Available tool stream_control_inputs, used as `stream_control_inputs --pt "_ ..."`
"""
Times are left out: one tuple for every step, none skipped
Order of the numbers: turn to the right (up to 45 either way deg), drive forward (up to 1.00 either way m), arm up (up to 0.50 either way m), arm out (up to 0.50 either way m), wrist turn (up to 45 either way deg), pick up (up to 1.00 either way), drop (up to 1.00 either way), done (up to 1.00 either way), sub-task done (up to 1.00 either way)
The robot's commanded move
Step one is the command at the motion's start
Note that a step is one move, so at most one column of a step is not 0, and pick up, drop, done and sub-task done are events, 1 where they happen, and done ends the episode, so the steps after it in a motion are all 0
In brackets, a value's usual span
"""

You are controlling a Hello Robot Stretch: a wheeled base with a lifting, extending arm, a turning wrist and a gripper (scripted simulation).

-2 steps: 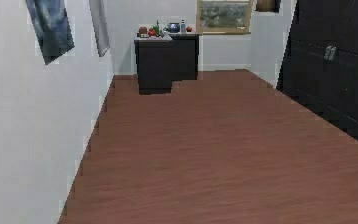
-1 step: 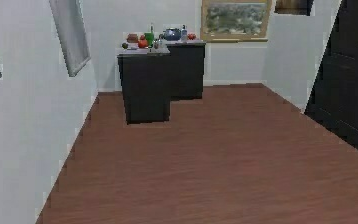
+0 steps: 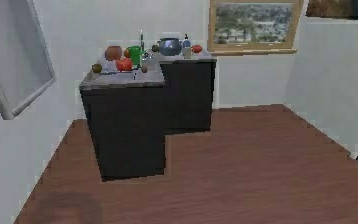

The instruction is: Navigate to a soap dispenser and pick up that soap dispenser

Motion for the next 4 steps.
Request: stream_control_inputs --pt "0.0 1.00 0.00 0.00 0.0 0.00 0.00 0.00 0.00" --pt "-9.0 0.00 0.00 0.00 0.0 0.00 0.00 0.00 0.00" --pt "0.0 0.20 0.00 0.00 0.0 0.00 0.00 0.00 0.00" --pt "-45.0 0.00 0.00 0.00 0.0 0.00 0.00 0.00 0.00"
